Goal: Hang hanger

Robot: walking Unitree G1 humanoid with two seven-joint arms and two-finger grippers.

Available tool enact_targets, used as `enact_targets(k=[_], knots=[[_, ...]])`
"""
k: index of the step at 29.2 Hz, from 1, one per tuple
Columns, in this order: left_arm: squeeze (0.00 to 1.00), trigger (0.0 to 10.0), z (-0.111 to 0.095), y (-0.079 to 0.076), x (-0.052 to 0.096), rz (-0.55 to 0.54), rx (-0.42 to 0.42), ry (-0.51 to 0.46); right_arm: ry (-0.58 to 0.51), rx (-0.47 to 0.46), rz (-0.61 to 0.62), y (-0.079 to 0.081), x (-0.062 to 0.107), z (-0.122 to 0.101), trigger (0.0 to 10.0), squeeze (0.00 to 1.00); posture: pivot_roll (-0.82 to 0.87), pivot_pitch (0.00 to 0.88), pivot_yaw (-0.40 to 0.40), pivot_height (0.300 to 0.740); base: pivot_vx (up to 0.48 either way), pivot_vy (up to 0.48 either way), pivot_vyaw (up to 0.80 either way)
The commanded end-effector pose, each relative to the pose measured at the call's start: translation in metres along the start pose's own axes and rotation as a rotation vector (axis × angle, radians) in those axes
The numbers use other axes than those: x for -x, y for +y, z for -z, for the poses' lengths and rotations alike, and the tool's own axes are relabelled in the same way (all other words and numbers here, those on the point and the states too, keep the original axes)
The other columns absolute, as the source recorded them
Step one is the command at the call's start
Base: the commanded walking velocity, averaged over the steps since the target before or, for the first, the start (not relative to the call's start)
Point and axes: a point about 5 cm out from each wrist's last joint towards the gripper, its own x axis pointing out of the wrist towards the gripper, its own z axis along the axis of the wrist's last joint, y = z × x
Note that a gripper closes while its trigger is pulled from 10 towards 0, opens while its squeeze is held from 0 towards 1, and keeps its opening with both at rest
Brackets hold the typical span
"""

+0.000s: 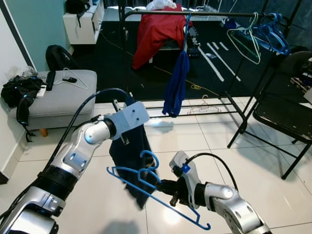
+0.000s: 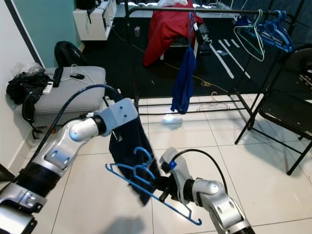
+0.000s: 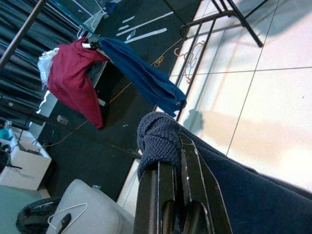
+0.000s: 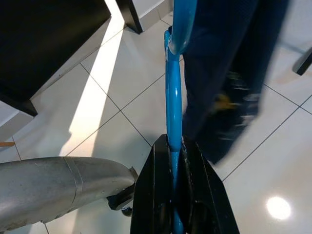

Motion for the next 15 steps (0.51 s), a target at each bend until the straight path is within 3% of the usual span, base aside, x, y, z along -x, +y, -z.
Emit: enact_targets(k=[1, 15], knots=[[0.0, 10.0, -0.0004, 0.0019, 0.0009, 0.018, -0.036, -0.017, 0.015, 0.0, -0.005, 0.0023, 0.0003, 0.0019, 10.0, 0.0, -0.03, 0.089, -0.013, 0.74, 0.0, 0.0, 0.0], [0.0, 10.0, 0.0011, -0.0023, 0.002, 0.07, -0.073, -0.039, 0.019, 0.006, 0.005, 0.0035, 0.0, 0.0037, 10.0, 0.0, -0.03, 0.092, -0.004, 0.74, 0.0, 0.0, 0.0]])
